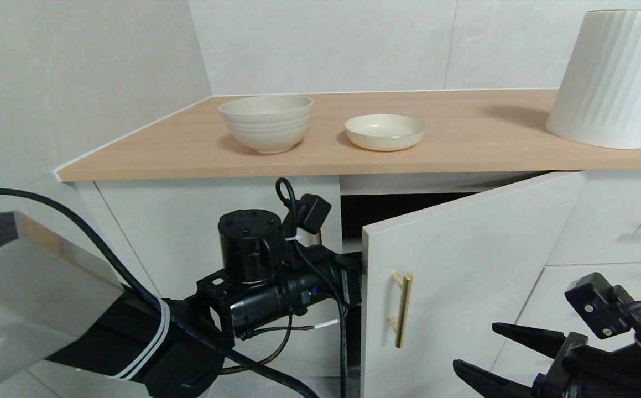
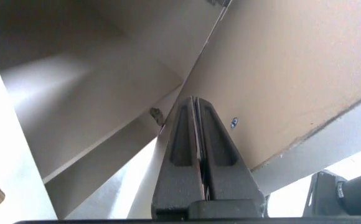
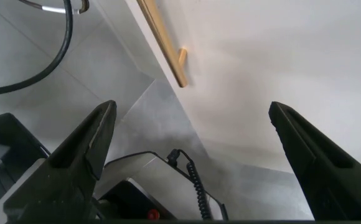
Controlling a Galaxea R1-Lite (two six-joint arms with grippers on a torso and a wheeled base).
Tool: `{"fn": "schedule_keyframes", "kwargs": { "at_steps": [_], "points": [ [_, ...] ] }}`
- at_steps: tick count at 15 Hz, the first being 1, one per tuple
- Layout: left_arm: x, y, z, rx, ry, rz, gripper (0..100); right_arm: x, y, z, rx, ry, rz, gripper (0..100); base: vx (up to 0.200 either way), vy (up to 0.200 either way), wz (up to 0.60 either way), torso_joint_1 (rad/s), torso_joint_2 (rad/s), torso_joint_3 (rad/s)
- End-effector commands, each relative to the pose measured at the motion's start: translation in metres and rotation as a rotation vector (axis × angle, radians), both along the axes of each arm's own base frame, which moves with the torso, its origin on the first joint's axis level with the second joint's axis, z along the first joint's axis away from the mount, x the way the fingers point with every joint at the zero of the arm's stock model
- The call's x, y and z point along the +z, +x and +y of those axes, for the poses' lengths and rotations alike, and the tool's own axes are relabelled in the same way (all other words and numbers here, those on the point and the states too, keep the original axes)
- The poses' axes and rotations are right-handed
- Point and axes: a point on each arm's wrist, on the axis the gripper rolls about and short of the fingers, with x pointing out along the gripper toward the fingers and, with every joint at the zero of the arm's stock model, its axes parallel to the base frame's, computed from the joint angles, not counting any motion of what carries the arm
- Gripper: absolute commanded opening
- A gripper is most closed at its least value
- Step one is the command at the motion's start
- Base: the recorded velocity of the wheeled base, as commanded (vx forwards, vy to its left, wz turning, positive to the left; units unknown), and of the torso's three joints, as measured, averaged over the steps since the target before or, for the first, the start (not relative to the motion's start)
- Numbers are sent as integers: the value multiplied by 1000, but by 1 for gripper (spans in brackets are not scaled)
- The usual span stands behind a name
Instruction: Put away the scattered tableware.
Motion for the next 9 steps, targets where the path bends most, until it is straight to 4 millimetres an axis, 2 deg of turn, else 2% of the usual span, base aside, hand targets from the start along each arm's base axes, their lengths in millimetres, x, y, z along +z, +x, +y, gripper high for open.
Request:
{"fn": "schedule_keyframes", "kwargs": {
  "at_steps": [1,4,9],
  "points": [
    [-1,1,-1,-3,2,2,0,-1,0,0,1,-2,3,100,-200,0,0,12,12,2],
    [-2,7,-7,-6,-3,-2,0,-1,0,0,1,-1,2,100,-200,0,0,2,5,2],
    [-9,15,-17,-14,4,6,0,0,-1,-1,1,3,-3,100,0,0,0,0,0,0]
  ]
}}
